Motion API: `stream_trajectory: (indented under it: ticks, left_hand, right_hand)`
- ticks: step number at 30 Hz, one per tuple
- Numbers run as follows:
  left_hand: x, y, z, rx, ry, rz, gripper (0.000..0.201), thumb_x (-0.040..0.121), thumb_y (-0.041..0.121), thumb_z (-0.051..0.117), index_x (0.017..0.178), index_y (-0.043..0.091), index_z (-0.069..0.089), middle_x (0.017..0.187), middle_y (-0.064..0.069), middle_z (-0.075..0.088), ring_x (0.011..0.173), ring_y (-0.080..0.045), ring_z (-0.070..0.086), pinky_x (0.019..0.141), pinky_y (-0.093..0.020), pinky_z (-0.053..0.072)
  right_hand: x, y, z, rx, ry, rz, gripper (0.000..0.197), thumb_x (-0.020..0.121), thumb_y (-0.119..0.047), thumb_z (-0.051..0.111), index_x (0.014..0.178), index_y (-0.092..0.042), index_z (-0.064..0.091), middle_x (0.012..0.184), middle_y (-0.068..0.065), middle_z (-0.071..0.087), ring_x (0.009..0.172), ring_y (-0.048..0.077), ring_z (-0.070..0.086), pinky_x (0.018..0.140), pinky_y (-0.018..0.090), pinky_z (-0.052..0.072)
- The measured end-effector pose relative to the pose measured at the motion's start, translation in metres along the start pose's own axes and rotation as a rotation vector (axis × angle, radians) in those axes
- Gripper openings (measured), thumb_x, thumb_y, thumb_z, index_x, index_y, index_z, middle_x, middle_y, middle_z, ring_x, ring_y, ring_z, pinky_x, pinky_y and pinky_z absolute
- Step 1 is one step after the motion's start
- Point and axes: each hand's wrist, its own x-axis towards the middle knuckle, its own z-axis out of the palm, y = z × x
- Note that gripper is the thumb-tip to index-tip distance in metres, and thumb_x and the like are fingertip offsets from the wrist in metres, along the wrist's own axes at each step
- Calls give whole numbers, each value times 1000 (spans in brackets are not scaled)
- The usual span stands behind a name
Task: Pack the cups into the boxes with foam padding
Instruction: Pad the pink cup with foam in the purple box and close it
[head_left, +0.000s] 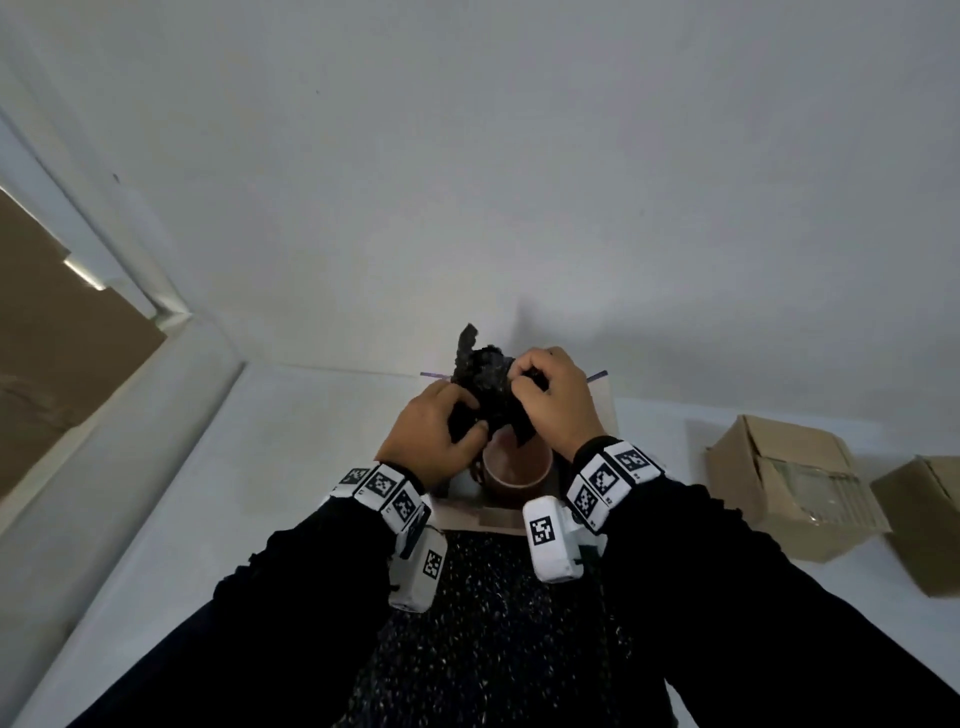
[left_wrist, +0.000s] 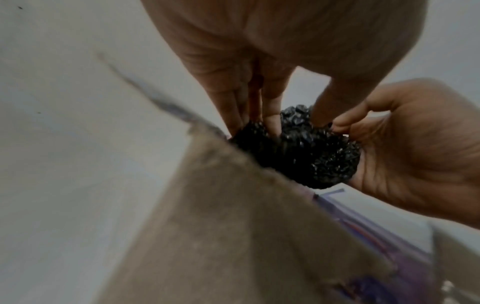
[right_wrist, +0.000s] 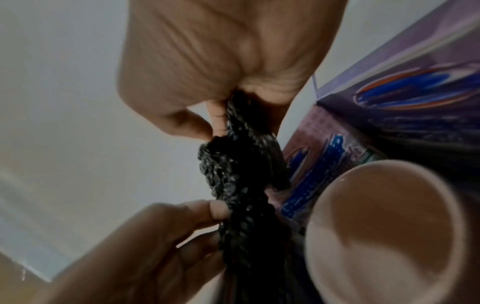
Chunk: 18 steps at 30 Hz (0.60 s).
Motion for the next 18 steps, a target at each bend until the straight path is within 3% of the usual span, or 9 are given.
stream_trajectory:
  ticks: [2, 4, 5, 7, 8, 9, 11, 14, 18]
  left_hand:
    - [1, -1, 4, 87, -80, -23, 58, 77, 32, 56, 132, 14, 49, 103, -10, 65, 90, -30, 63, 75, -34, 49]
    - [7, 1, 10, 245, -171, -51, 77, 82, 21, 60, 150, 15, 24, 109, -13, 63, 93, -34, 60, 74, -40, 48]
    - [11, 4, 14, 407, -196, -52, 78, 84, 23, 59, 151, 15, 21, 112, -12, 61, 99, -33, 57, 78, -41, 44]
    - [16, 8, 17, 728, -207, -33, 56, 82, 34, 60, 136, 21, 49, 114, -7, 57, 106, -31, 49, 82, -39, 37]
    - [18, 8, 17, 784, -166, -8, 39, 77, 37, 65, 113, 23, 65, 109, -7, 57, 102, -31, 49, 80, -39, 36]
    - [19, 7, 16, 786, -146, 18, 26, 70, 36, 71, 91, 21, 72, 104, -8, 57, 98, -32, 50, 78, -39, 38]
    - [23, -2, 16, 741, -140, 87, 25, 61, 34, 76, 76, 14, 72, 102, -11, 61, 95, -34, 56, 83, -41, 41]
    - [24, -10, 14, 719, -112, 157, 36, 62, 34, 73, 87, 11, 62, 85, -8, 66, 91, -32, 61, 93, -40, 31]
    - [21, -9, 18, 779, -115, 118, 69, 66, 40, 71, 125, 10, 54, 80, -4, 69, 100, -28, 59, 99, -45, 24]
  right_hand:
    - [0, 12, 3, -63, -41, -23, 12, 82, -10, 62, 72, -18, 59, 87, 2, 54, 74, 15, 55, 69, 21, 41]
    - [1, 21, 4, -171, -98, -55, 14, 76, -3, 60, 75, -17, 58, 86, 1, 54, 73, 18, 55, 67, 23, 40]
    - [2, 24, 5, -213, -137, -71, 20, 74, 1, 58, 78, -19, 57, 86, -1, 54, 76, 19, 55, 67, 25, 39]
    - [4, 26, 6, -309, -189, -103, 31, 72, 7, 52, 85, -22, 55, 86, -2, 57, 85, 22, 51, 67, 30, 38]
    - [5, 26, 6, -362, -195, -121, 34, 73, 8, 51, 89, -22, 55, 87, -2, 58, 89, 23, 48, 68, 33, 39]
    - [5, 25, 7, -409, -187, -146, 35, 74, 8, 51, 92, -22, 56, 89, -1, 59, 92, 24, 46, 68, 35, 40]
    - [7, 25, 9, -479, -152, -182, 34, 75, 6, 53, 96, -20, 57, 99, 2, 54, 93, 23, 44, 66, 33, 38]
    - [7, 26, 15, -579, -121, -199, 23, 81, -2, 56, 98, -19, 59, 106, 5, 43, 91, 20, 43, 63, 30, 38]
    - [7, 31, 24, -683, -227, -224, 20, 86, -9, 56, 105, -13, 60, 110, 9, 46, 99, 27, 47, 73, 38, 47]
